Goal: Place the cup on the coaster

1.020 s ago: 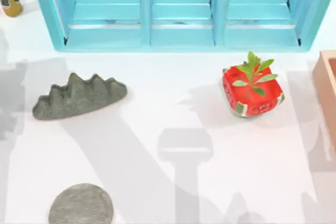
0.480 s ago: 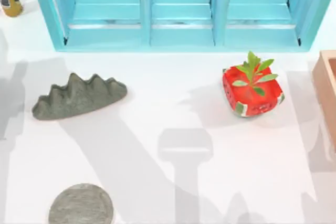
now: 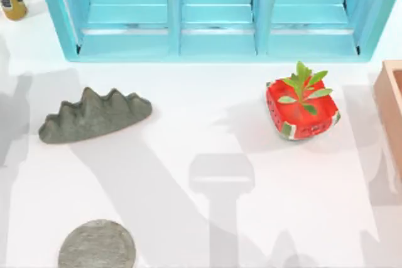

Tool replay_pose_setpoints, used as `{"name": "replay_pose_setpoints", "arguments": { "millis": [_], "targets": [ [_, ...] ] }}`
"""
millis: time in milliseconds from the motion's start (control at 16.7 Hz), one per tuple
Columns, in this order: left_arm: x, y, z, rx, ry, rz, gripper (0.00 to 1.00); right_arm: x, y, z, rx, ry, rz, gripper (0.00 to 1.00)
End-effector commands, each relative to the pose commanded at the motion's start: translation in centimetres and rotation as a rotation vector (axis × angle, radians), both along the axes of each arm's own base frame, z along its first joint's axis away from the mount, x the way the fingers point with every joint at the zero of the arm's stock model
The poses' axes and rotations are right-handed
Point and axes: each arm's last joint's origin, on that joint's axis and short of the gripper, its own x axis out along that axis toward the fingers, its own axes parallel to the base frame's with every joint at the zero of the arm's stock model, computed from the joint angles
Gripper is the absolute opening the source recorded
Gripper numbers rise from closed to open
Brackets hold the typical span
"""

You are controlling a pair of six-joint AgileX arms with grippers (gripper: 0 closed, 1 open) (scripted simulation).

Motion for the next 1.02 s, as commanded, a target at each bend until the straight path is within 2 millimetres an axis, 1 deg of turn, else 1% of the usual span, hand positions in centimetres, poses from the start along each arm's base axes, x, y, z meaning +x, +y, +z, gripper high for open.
{"name": "replay_pose_setpoints", "arguments": {
  "millis": [180,300,420,540,720,900,1020],
  "targets": [
    [-0.4,-1.0,0.3,0.023,0.007,0.040,0.00,0.0,0.0,0.0,0.000,0.000,0.000,1.00],
    [-1.1,-2.4,0.6,0.054,0.023,0.103,0.00,0.0,0.0,0.0,0.000,0.000,0.000,1.00],
    [-2.1,-4.3,0.8,0.094,0.042,0.192,0.00,0.0,0.0,0.0,0.000,0.000,0.000,1.00],
    [-3.4,-6.9,1.0,0.136,0.053,0.306,0.00,0.0,0.0,0.0,0.000,0.000,0.000,1.00],
    [-5.8,-11.3,1.7,0.191,0.035,0.527,0.00,0.0,0.0,0.0,0.000,0.000,0.000,1.00],
    [-8.9,-15.6,2.6,0.215,-0.021,0.786,0.00,0.0,0.0,0.0,0.000,0.000,0.000,1.00],
    [-11.2,-18.2,3.3,0.202,-0.064,0.958,0.00,0.0,0.0,0.0,0.000,0.000,0.000,1.00]
  ]
}}
